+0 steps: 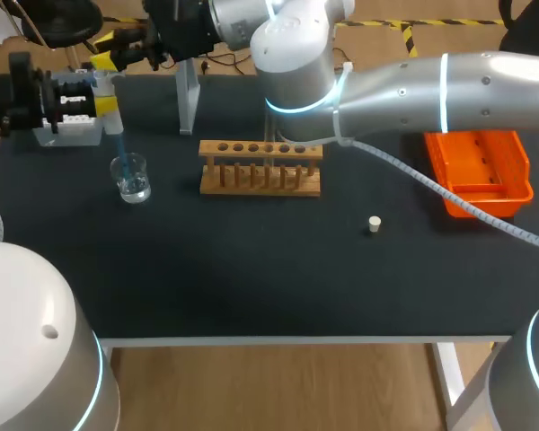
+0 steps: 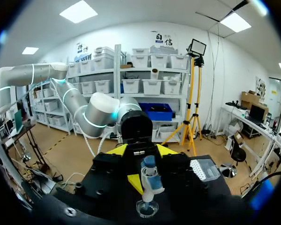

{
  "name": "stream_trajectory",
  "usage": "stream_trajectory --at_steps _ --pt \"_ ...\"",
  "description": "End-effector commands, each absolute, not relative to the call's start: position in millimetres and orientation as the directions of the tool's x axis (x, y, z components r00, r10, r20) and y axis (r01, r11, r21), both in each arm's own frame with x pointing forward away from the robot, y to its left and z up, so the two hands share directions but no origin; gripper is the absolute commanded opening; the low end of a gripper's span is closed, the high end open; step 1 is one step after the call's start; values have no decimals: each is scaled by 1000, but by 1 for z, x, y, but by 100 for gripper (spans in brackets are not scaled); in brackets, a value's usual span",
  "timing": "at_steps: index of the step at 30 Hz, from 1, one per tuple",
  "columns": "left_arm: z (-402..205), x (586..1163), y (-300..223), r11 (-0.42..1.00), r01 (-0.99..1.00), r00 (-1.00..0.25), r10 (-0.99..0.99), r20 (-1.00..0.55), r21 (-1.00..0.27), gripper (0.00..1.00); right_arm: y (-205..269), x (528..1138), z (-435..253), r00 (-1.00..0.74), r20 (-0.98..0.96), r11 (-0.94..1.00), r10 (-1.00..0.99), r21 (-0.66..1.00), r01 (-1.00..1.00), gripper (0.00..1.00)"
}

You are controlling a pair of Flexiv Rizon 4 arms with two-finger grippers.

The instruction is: Invert the test tube, pick up the pipette, mount the tip to pipette, aspirate from beaker and dispense into the tube, eject the tip, return the pipette, and cap with the stopper.

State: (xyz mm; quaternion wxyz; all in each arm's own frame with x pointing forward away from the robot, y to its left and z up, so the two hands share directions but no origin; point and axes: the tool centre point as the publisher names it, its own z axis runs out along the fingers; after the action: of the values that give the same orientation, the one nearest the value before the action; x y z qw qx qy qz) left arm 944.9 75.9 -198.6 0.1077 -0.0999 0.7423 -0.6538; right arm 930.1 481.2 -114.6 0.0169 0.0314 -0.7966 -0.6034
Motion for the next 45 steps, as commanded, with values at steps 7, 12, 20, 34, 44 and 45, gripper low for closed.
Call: stream_trajectory --at_steps 7,12,20,34,44,45 --pt "-198 944 76 126 -8 -956 -291 -29 -992 0 404 925 -93 -995 -72 326 -65 941 -89 100" --pt "-198 944 76 126 -8 -956 -291 -29 -992 0 359 924 -92 -991 -91 349 -96 929 -120 100" --pt "-198 944 76 126 -8 -956 -291 -29 -992 0 283 932 -104 -993 -98 370 -65 922 -115 100" --pt "-198 944 76 126 -8 -956 -291 -29 -992 0 191 926 -137 -993 -112 351 -42 929 -119 100" --pt "-198 944 76 126 -8 -956 -291 -29 -992 0 170 936 -178 -992 -98 327 -79 937 -119 100" --pt "-198 944 76 126 -8 -956 -291 -29 -992 0 169 939 -183 -992 -100 326 -79 938 -121 100"
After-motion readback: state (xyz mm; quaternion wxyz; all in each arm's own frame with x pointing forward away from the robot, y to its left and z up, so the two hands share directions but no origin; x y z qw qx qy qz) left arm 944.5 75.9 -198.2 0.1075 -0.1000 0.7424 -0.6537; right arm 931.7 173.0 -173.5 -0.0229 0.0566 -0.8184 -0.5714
